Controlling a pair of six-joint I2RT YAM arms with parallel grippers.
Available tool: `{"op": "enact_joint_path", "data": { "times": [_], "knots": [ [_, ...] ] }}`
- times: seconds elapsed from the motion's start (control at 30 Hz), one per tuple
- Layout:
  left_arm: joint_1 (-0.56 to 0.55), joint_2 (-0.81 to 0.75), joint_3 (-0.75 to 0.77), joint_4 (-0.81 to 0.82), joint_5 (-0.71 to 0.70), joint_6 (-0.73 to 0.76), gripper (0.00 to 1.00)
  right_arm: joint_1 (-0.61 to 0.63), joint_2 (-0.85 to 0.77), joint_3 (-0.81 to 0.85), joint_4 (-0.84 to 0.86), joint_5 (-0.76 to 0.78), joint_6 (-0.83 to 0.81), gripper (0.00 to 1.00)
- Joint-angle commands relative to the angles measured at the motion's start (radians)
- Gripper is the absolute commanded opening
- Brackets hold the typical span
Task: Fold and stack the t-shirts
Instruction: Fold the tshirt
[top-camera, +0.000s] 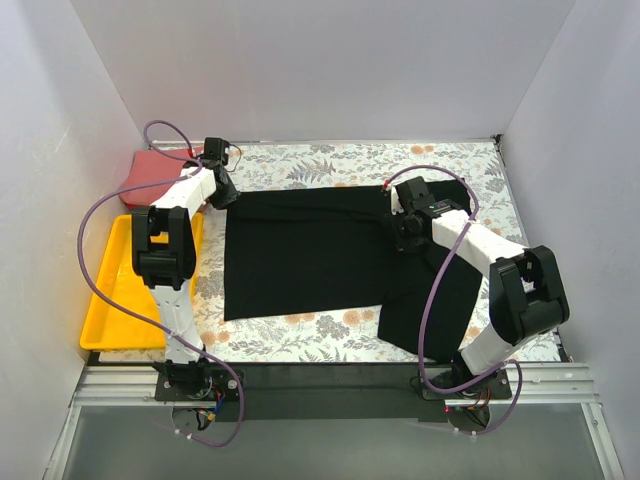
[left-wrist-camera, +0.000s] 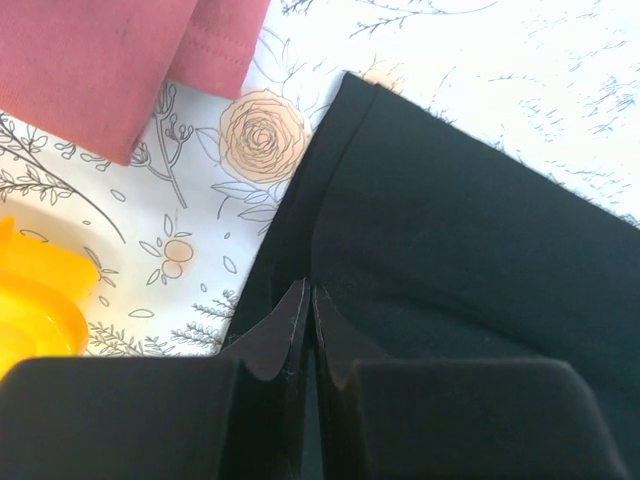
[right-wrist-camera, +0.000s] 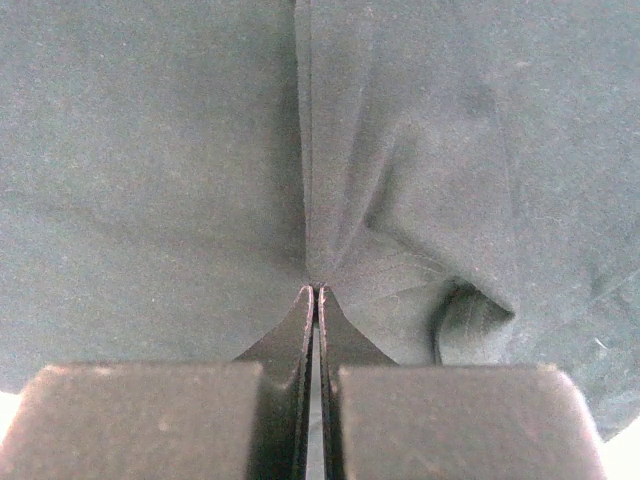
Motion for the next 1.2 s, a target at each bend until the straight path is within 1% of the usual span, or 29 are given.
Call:
{"op": "enact_joint_path", "data": {
  "times": [0.0,0.23,0.43,0.57,0.6,0.87,1.03,1.17],
  "knots": [
    [-0.001,0.009,0.047,-0.060,-0.028,0.031,0.01,0.005,-0.027,0.009,-0.051,0.018,-0.007,0.01],
    [0.002,0.031,0.056,-0.082,-0.036,0.039,0.01,0.005,-0.017,0.016,-0.085,0.014,-0.007,0.01],
    [0.003,0.048,0.031,-0.088,-0.031,0.028,0.01,0.005,0.034,0.012,-0.097,0.002,-0.009,0.01],
    [0.006,0.054,0.030,-0.102,-0.022,0.025,0.01,0.004,0.074,0.036,-0.108,0.021,0.000,0.02],
    [0.006,0.054,0.045,-0.114,-0.013,0.025,0.01,0.004,0.086,0.048,-0.117,0.048,0.012,0.02],
    [0.014,0.048,0.162,-0.153,-0.008,0.039,0.01,-0.019,0.068,0.113,-0.138,0.123,0.009,0.01],
    [0.015,0.045,0.156,-0.149,0.027,0.025,0.02,-0.021,0.043,0.127,-0.137,0.142,0.008,0.01],
    [0.015,0.036,0.139,-0.156,0.027,0.024,0.02,-0.022,0.032,0.125,-0.142,0.125,0.003,0.01]
  ]
}}
